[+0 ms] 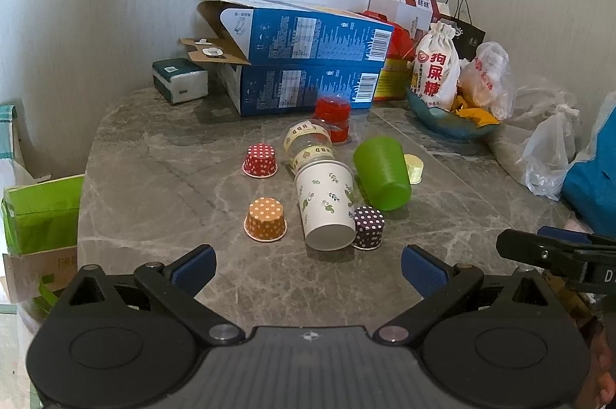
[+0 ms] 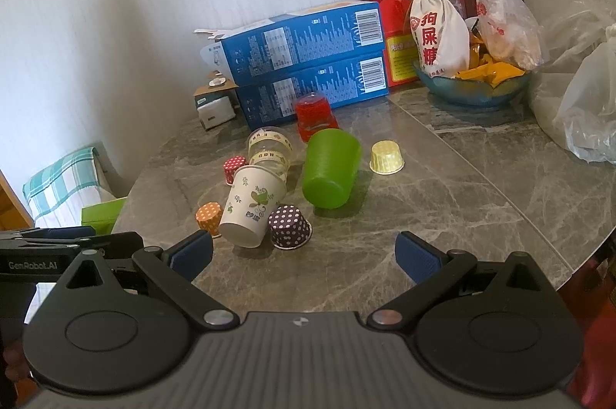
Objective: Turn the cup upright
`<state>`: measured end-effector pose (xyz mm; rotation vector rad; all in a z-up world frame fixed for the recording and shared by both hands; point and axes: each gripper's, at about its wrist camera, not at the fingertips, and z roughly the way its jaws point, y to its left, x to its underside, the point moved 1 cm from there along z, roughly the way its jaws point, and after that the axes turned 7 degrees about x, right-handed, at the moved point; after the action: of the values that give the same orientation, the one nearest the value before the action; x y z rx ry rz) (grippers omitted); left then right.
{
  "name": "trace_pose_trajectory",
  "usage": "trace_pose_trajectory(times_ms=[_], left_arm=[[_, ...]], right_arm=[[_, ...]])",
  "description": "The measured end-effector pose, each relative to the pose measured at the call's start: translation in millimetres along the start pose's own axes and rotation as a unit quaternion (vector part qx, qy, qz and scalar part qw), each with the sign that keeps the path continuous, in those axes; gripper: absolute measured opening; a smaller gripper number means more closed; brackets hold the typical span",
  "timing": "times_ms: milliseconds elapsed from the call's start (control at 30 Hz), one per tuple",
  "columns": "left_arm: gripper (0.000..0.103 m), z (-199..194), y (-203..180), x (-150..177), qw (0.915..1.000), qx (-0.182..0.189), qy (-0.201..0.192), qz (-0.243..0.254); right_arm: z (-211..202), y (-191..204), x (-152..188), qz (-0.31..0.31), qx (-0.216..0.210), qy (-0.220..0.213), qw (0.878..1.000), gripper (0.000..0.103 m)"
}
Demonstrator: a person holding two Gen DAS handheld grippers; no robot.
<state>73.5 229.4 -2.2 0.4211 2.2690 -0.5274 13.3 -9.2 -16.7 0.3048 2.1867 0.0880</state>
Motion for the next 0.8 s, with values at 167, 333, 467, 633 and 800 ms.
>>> trace_pose_trajectory(times_ms=[167, 333, 467, 633, 800], left_arm=[[0.103, -2, 2, 2, 1.0, -0.002, -0.002, -0.002], [0.103, -2, 4, 3, 1.0, -0.002, -0.001, -0.001], [0.103, -2, 6, 3, 1.0, -0.003, -0.003, 0.0], [0.103, 0, 11, 3, 1.0, -0.003, 0.0, 0.0], [0.103, 9, 21, -1, 1.0, -0.004, 0.0, -0.001]], right_arm=[[0, 1, 0, -0.001, -0.001, 0.001, 1.0, 0.102], [1, 5, 0, -0.006, -0.002, 0.002, 1.0, 0.102], [2, 8, 0, -0.008, -0.001, 0.006, 1.0, 0.102], [9, 11, -3, -0.016, 0.005, 0.014, 1.0, 0.102], [16, 18, -17, -0.021, -0.007, 0.016, 1.0, 0.102]])
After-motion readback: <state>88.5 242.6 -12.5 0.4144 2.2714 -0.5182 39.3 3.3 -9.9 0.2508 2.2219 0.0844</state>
